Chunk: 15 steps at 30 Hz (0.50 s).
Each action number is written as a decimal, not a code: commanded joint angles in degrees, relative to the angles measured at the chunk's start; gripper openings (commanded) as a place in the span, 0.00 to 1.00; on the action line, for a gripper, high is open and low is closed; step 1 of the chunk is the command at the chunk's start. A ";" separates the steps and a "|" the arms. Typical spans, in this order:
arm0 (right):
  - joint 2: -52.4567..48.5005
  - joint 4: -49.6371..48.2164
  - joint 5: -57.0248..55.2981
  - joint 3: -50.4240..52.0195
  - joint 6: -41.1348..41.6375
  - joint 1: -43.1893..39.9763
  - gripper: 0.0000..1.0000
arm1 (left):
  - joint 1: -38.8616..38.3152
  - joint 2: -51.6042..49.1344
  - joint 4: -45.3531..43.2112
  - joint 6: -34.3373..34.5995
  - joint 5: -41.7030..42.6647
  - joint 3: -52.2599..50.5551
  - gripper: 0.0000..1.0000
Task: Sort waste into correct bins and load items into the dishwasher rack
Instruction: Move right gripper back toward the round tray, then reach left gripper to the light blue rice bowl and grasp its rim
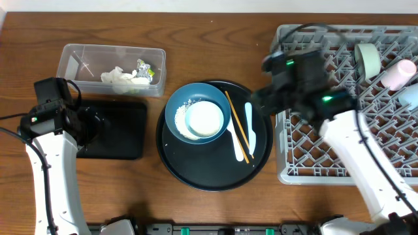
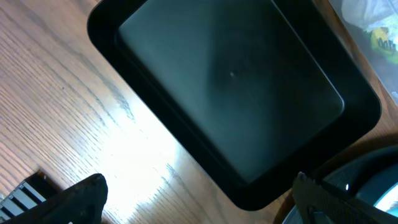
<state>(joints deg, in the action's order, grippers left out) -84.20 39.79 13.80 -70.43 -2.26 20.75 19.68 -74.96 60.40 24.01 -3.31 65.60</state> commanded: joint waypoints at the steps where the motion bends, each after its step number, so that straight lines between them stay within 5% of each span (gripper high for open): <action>1: 0.17 0.15 2.97 -0.13 2.56 5.01 0.72 | -1.01 -0.28 0.17 -0.35 0.28 0.09 0.96; 8: -0.11 2.89 -8.04 -0.11 16.06 9.11 0.70 | -8.70 -0.28 -2.14 -3.08 2.73 0.09 0.92; 15: 1.38 9.01 -13.86 -0.13 18.56 4.35 0.71 | -23.93 -0.52 -9.79 -7.93 4.37 0.09 0.92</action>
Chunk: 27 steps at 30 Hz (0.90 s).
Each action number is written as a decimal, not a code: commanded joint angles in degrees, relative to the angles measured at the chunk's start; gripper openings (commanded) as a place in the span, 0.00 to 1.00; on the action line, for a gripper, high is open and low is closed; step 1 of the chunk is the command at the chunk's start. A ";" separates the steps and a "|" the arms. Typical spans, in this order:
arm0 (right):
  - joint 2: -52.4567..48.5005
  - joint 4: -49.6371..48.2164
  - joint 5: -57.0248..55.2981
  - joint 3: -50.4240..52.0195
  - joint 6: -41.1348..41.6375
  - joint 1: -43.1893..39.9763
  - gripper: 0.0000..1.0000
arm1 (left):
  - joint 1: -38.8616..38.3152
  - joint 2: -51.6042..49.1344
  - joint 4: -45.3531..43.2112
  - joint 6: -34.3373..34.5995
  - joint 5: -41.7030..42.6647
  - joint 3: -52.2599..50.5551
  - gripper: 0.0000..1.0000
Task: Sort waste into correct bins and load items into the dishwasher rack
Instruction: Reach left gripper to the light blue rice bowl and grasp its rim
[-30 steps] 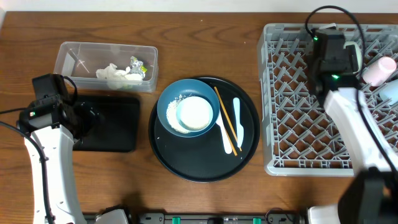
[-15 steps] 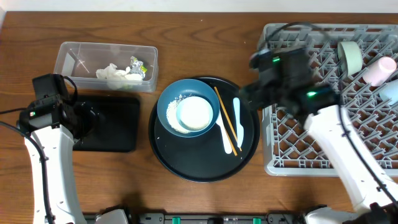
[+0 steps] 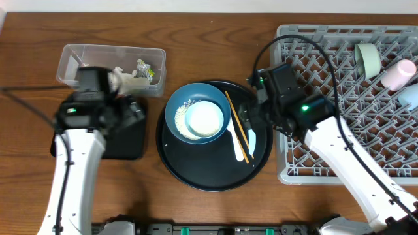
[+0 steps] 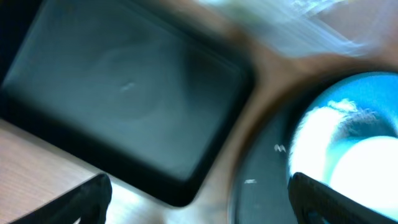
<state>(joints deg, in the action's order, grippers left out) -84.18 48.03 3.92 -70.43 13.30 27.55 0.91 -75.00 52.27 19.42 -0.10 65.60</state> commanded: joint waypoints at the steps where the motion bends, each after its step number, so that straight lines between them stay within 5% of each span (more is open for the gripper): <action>1: 2.10 1.62 -3.96 -0.13 2.99 -3.87 0.71 | -8.11 -0.85 -3.43 -3.50 1.16 0.09 0.92; 15: 10.12 13.35 -4.15 -0.11 0.76 -22.36 0.74 | -32.39 -17.68 -22.97 -3.52 1.09 0.11 0.91; 23: 10.03 15.26 -4.15 -0.11 -0.57 -24.98 0.74 | -35.39 -23.85 -27.89 -3.02 0.92 0.11 0.73; 27: 10.03 15.30 -4.15 -0.11 -0.57 -24.98 0.74 | -35.39 -25.90 -28.22 -2.80 0.94 0.11 0.72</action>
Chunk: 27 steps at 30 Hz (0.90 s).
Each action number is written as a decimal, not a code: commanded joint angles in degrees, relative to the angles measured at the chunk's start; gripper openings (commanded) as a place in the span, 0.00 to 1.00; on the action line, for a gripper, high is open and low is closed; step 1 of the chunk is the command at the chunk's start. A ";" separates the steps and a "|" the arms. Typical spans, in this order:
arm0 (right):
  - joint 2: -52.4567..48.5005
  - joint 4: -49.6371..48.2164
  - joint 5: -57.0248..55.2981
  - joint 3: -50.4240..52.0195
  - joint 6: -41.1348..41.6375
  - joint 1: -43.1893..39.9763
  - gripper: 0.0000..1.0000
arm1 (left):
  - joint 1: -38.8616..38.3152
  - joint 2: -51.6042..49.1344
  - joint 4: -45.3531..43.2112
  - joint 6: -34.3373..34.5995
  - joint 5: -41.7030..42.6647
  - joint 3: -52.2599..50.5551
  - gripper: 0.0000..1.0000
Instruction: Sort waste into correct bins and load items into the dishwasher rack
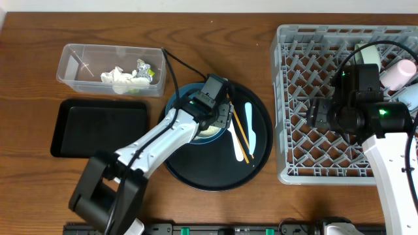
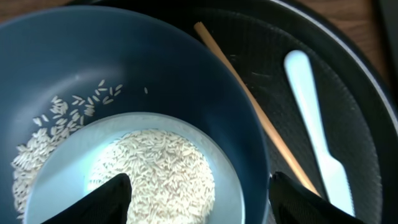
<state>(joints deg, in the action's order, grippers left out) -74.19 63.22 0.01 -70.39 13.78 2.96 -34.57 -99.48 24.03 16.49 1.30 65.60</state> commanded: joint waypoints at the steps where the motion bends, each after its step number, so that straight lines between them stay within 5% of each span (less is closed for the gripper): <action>1: 0.04 0.11 -0.24 -0.15 -1.05 -0.39 0.74 | 0.09 -1.81 0.02 0.37 -0.44 0.11 0.72; 17: 0.04 0.28 -0.24 -0.15 -1.03 -0.37 0.74 | -0.20 -5.64 -0.15 2.27 -0.42 -0.09 0.60; 27: 0.04 0.28 -0.22 -0.15 -1.03 -0.37 0.73 | -0.28 -6.14 0.33 2.25 -0.44 -0.57 0.33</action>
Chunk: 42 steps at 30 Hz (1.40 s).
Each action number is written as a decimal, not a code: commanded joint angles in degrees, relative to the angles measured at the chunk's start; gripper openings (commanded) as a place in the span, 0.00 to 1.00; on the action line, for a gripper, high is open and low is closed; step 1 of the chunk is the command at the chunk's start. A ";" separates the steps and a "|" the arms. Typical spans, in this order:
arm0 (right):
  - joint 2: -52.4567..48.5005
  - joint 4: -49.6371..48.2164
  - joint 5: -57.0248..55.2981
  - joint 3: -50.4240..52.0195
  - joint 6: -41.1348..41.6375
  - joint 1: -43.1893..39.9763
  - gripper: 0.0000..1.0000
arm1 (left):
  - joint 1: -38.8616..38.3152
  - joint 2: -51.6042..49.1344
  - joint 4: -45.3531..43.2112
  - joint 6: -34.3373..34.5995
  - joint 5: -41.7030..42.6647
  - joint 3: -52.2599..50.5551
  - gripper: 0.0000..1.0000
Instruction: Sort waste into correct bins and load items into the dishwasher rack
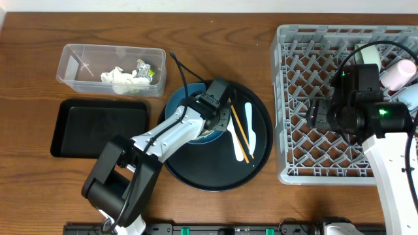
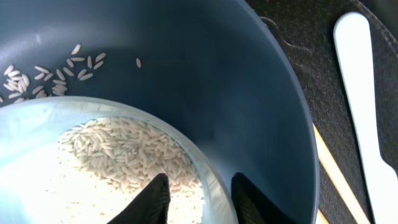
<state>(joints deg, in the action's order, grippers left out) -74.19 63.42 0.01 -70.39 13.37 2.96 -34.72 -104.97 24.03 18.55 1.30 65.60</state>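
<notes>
A dark blue bowl [image 2: 217, 74] sits on the round black tray [image 1: 196, 173]. Inside it is a small pale bowl [image 2: 37, 180] holding rice, with loose grains beside it. My left gripper [image 2: 199, 199] is down in the blue bowl, shut on the small bowl's rim, one finger inside and one outside. Chopsticks [image 1: 238, 127] and a white spoon [image 2: 367, 93] lie on the tray to the right. My right gripper [image 1: 318, 112] hangs over the grey dishwasher rack [image 1: 300, 163]; its fingers are too small to read.
A clear bin [image 1: 72, 55] with crumpled waste stands at the back left, and a black rectangular tray [image 1: 98, 127] lies in front of it. A green cup [image 1: 368, 55] and a pink cup [image 1: 403, 70] lie in the rack's far right corner.
My left gripper has dropped lower into the blue bowl, and its fingers have gone from wide apart to close around the small bowl's rim. The right arm has not moved.
My left gripper was first over the black rectangular tray while the right arm stood at the rack's left edge. Then the left was nearer the bowl and the right by the chopsticks. Later the left hung open over the rice and the right was over the rack.
</notes>
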 commanded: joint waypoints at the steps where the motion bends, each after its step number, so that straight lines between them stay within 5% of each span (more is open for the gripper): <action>1: 0.04 0.09 -0.24 -0.15 -0.61 -0.39 0.73 | -0.13 -0.66 0.46 0.20 -0.44 -0.61 0.32; 11: 0.04 0.26 -0.24 -0.15 -0.61 -0.39 0.73 | -0.13 -0.63 1.16 0.17 -0.44 -0.61 0.06; 29: 0.04 0.35 -0.24 -0.15 -0.61 -0.39 0.73 | 1.64 13.88 10.73 -3.93 -0.48 0.11 0.06; 42: 0.04 0.92 -1.57 -0.15 -0.81 -0.39 0.73 | 18.71 28.33 19.67 -3.93 2.12 0.09 0.06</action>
<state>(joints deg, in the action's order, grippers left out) -74.19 64.18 -0.45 -70.39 13.17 2.96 -20.14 -77.38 43.09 15.38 1.56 65.60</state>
